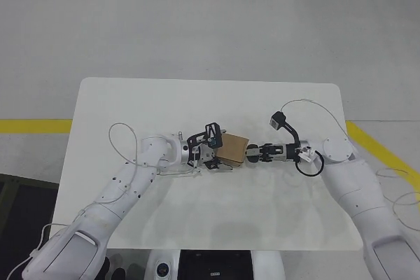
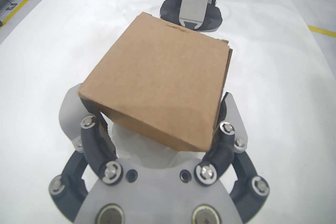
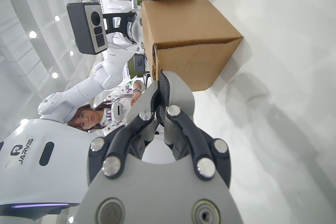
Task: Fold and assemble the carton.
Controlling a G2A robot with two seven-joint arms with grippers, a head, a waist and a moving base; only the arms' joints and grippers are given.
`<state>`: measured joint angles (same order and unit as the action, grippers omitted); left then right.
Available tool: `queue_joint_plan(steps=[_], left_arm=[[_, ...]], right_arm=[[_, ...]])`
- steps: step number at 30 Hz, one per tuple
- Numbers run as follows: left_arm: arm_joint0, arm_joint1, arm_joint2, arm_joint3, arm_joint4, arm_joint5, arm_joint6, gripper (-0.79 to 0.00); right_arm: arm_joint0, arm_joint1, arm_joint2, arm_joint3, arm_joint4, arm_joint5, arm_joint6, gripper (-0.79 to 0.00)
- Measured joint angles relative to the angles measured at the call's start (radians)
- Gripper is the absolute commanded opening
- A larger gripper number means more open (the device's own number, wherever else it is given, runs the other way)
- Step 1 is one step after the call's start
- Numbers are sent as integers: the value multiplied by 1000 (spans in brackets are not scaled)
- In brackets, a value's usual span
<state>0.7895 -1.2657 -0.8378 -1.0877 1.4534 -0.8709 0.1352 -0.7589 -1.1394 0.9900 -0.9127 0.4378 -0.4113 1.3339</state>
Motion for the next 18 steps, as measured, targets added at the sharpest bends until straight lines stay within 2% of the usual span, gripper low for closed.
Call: queue_joint_plan(steps=[11, 18], left_arm=[[-2, -1, 2, 5, 2, 0, 3, 0], [4, 10, -29, 2, 6, 3, 7, 0]], right_arm=[[38, -21, -39, 39, 14, -6, 20, -785], [29, -7, -2, 40, 12, -26, 24, -785]])
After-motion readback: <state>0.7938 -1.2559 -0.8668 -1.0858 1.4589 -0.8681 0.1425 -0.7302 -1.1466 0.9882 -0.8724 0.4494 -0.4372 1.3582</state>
